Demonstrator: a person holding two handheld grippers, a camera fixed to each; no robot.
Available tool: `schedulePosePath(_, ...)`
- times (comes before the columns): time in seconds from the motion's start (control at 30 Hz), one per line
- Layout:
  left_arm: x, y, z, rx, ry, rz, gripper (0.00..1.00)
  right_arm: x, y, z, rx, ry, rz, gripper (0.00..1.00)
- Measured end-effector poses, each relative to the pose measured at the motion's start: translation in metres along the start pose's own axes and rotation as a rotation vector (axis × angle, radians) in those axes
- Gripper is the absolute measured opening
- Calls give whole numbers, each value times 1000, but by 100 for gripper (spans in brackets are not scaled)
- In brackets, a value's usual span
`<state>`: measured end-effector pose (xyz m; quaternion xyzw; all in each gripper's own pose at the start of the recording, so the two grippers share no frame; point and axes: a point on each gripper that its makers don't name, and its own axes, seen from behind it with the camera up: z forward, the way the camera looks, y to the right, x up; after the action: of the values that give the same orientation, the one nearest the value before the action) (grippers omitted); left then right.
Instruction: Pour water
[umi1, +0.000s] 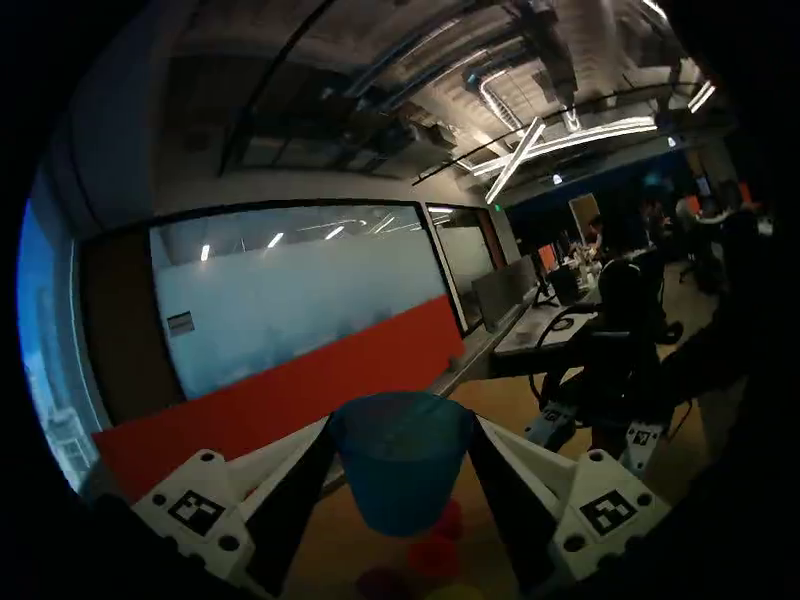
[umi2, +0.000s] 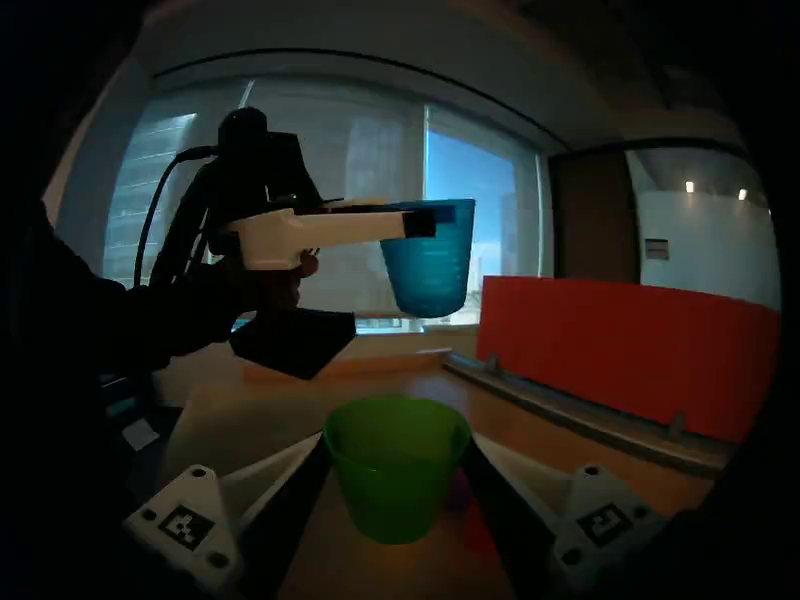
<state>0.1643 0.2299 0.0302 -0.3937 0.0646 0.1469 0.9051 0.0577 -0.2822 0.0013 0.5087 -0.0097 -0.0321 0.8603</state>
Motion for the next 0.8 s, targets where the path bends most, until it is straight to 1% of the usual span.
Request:
schedulePosePath(0.1,-1,-1,-1,-9,5,-64,87,0,1,-1,-2,1,2,90)
schedulePosePath(0.2,0,-4,-2,-10,7,-101,88,1,2,-1,-5,1,1,90)
schedulePosePath(0.4,-12,-10,-5,8,-11,-113,87,5,2,0,-9,-2,3,90)
schedulePosePath(0.57,-26,-8,-10,12,-34,-118,88,1,2,-4,-14,-16,5,90)
schedulePosePath(0.8,-49,-8,-17,25,-72,-139,88,-8,6,-13,-26,-59,7,90)
